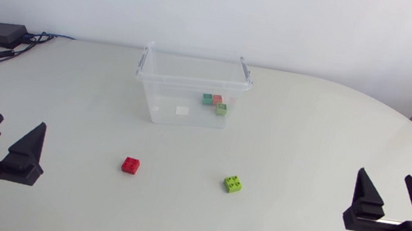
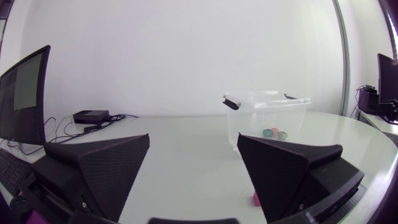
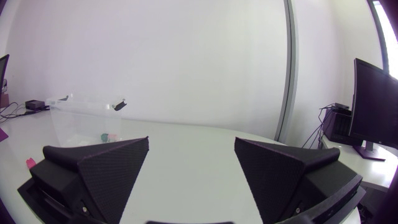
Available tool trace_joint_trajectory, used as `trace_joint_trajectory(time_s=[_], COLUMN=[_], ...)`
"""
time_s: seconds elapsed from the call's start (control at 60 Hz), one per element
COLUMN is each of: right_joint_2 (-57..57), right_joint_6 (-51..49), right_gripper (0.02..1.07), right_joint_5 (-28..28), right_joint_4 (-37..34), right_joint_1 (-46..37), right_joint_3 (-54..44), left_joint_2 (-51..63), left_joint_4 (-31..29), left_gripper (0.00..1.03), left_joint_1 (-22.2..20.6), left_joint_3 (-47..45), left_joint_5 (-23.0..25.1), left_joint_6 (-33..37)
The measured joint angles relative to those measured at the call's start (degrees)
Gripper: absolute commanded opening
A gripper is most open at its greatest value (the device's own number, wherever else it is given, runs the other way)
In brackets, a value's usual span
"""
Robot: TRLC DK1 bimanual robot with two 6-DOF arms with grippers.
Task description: Place the duplo bricks in the container
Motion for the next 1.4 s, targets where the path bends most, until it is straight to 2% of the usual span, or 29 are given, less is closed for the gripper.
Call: trace_joint_trajectory(time_s=[0.367,0.6,0.867,1.05,1.167,1.25,1.4], right_joint_2=[0.0,1.22,13.59,22.6,27.67,31.06,35.78], right_joint_6=[0.0,0.0,0.0,0.07,1.33,2.58,5.25], right_gripper=[1.02,1.02,1.02,1.02,1.02,1.02,1.02], right_joint_5=[0.0,0.0,0.0,-0.07,-0.22,-0.85,-2.34], right_joint_4=[-0.07,-4.42,-7.45,-11.69,-13.7,-15.21,-17.51], right_joint_1=[0.48,2.51,3.1,4.63,5.29,5.68,5.95], right_joint_3=[0.02,5.66,17.88,23.54,26.4,28.41,31.54], left_joint_2=[0.0,3.17,23.56,41.33,54.36,63.47,75.06], left_joint_4=[-1.27,-5.66,-13.11,-23.93,-30.95,-34.42,-36.2], left_gripper=[0.96,0.96,0.96,0.97,0.97,0.98,0.98], left_joint_1=[-0.02,-0.09,-2.51,-7.26,-8.41,-8.55,-10.34], left_joint_3=[0.46,8.55,27.17,37.29,44.17,48.17,51.36], left_joint_5=[0.0,0.0,0.0,-2.25,-2.29,-0.39,3.23], left_joint_6=[-0.02,-0.44,-3.87,-5.57,-5.53,-5.33,-5.75])
